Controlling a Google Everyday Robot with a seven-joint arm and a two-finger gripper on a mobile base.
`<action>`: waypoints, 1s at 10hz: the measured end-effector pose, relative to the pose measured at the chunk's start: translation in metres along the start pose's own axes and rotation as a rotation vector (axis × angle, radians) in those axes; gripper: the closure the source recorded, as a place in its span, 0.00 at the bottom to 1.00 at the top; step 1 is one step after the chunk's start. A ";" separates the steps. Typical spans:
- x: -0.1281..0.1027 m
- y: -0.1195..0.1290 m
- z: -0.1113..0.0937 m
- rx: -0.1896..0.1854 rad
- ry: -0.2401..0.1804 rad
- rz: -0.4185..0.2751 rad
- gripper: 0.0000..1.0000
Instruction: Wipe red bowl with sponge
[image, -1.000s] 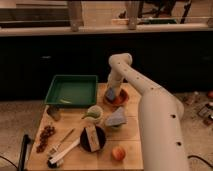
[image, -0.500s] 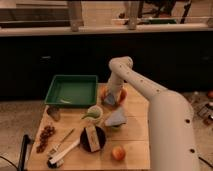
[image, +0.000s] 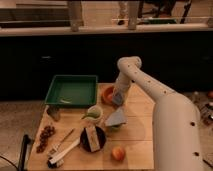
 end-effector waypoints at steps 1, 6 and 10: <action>0.006 0.000 0.000 -0.003 0.009 0.020 1.00; 0.024 -0.029 -0.003 0.057 0.071 0.067 1.00; 0.004 -0.056 -0.005 0.081 0.068 0.018 1.00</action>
